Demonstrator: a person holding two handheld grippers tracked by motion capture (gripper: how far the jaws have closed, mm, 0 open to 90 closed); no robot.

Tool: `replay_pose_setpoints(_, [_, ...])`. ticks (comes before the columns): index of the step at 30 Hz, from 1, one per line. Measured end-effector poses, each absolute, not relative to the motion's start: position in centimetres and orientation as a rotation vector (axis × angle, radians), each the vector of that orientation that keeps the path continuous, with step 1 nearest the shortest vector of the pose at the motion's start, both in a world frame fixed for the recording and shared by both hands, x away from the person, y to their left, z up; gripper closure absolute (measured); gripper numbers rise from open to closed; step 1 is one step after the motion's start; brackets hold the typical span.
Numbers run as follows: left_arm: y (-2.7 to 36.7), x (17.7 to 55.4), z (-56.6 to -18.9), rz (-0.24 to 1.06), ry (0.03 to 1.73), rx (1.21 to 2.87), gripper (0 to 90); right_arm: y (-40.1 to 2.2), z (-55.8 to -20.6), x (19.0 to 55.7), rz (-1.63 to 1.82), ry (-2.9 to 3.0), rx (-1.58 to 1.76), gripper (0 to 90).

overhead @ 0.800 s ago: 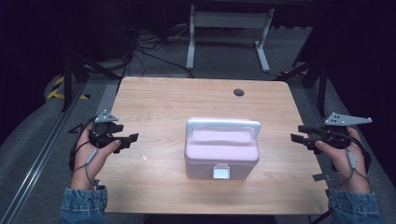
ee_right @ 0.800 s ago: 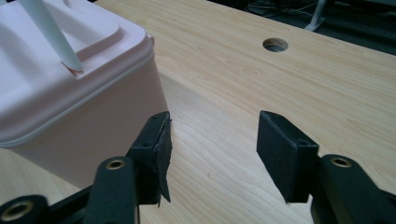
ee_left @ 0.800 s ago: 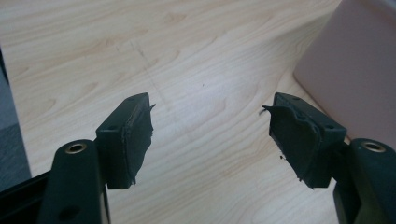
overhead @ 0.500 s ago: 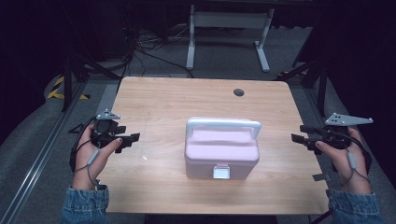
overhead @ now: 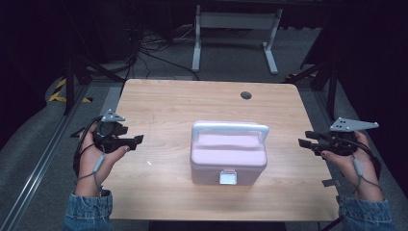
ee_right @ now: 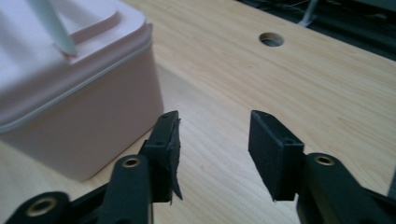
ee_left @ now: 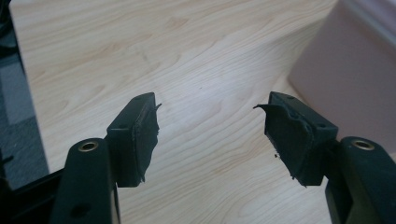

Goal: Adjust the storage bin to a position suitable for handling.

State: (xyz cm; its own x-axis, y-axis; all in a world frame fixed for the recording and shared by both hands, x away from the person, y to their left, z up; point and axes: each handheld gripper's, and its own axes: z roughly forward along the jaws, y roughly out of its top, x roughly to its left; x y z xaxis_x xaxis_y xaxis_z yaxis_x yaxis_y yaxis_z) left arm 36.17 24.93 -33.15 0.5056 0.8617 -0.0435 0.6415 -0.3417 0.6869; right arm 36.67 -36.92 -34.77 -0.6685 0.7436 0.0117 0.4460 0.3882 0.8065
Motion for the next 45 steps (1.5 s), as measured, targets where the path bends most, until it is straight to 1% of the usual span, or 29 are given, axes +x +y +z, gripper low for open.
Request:
replay_pose_setpoints(3, [24.1, 35.9, -32.3, 0.41, 1.14, 2.062, 38.0, -36.8, -34.8, 36.6, 1.198, 2.315, 0.979, 57.6])
replay_pose_setpoints(5, [23.4, 35.7, -31.8, 0.429, 1.075, 2.043, 37.0, -36.7, -34.8, 36.4, 1.246, 2.309, 0.991, 58.7])
replay_pose_setpoints(8, [22.0, 35.6, -31.1, 0.415, 1.0, 2.037, 37.1, -36.6, -34.9, 36.1, 1.267, 2.288, 0.998, 58.9])
replay_pose_setpoints(9, [22.0, 35.6, -31.1, 0.415, 1.0, 2.037, 37.4, -36.7, -34.9, 35.9, 1.274, 2.284, 1.0, 58.9])
replay_pose_setpoints(10, [21.3, 35.7, -30.9, 0.412, 0.937, 2.034, 37.4, -36.7, -34.9, 35.9, 1.274, 2.284, 1.0, 58.9])
replay_pose_setpoints(12, [20.4, 35.8, -30.7, 0.399, 0.877, 2.018, 37.6, -36.8, -34.9, 35.7, 1.282, 2.272, 1.003, 58.8])
replay_pose_setpoints(14, [19.6, 35.9, -30.6, 0.377, 0.84, 2.004, 39.3, -36.9, -35.0, 35.3, 1.297, 2.248, 1.023, 57.5])
replay_pose_setpoints(17, [18.4, 36.2, -30.6, 0.34, 0.788, 1.987, 39.1, -37.0, -35.0, 35.1, 1.31, 2.228, 1.021, 57.3])
replay_pose_setpoints(21, [16.2, 36.7, -30.5, 0.322, 0.721, 2.007, 38.9, -37.1, -35.0, 34.7, 1.315, 2.214, 1.019, 56.9])
replay_pose_setpoints(29, [13.4, 37.3, -31.1, 0.333, 0.702, 2.07, 36.5, -37.1, -35.5, 34.5, 1.344, 2.207, 1.052, 54.8])
replay_pose_setpoints(40, [11.2, 38.0, -32.7, 0.3, 0.682, 2.077, 35.8, -36.7, -35.8, 34.7, 1.362, 2.214, 1.067, 53.3])
replay_pose_setpoints(45, [10.2, 38.4, -33.0, 0.318, 0.678, 2.048, 39.3, -36.4, -36.1, 34.9, 1.354, 2.229, 1.064, 54.5])
